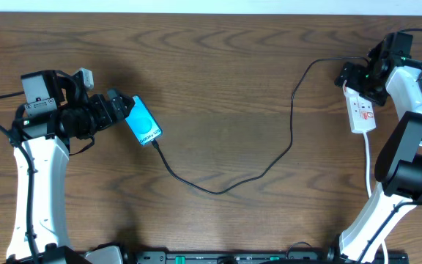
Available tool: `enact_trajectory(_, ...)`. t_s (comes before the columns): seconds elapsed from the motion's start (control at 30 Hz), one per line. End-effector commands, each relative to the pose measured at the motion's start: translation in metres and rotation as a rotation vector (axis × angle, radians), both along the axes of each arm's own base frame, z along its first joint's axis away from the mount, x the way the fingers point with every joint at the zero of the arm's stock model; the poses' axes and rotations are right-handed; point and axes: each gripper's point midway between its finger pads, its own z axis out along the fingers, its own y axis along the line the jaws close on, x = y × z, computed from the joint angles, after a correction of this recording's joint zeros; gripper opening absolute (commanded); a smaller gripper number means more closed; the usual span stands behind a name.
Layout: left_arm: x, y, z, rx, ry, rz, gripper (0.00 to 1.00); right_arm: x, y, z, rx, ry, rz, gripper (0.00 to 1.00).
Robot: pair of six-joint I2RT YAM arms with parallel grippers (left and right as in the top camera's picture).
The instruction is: Plug charger to phone and switch on socket
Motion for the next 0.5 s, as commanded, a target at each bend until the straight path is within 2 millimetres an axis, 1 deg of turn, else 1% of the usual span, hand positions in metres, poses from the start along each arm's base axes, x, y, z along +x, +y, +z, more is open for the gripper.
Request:
enact_trajectory(0.0, -0.002, 0.003, -0.005, 0.021, 0.007, -0.008, 0.95, 0.006, 0.056, -0.014, 0.160, -0.002, 0.104, 0.99)
enact_trajectory(0.27, -0.002, 0.003, -0.005, 0.021, 0.008, -0.007, 0.95, 0.009, 0.062, -0.013, 0.171, -0.012, 0.111, 0.99)
enact_trajectory(0.37, -0.002, 0.003, -0.005, 0.020, 0.008, -0.007, 0.95, 0.008, 0.064, -0.016, 0.179, -0.011, 0.110, 0.99)
enact_trajectory(0.47, -0.002, 0.003, -0.005, 0.021, 0.008, -0.007, 0.95, 0.004, 0.065, -0.024, 0.182, -0.005, 0.107, 0.99)
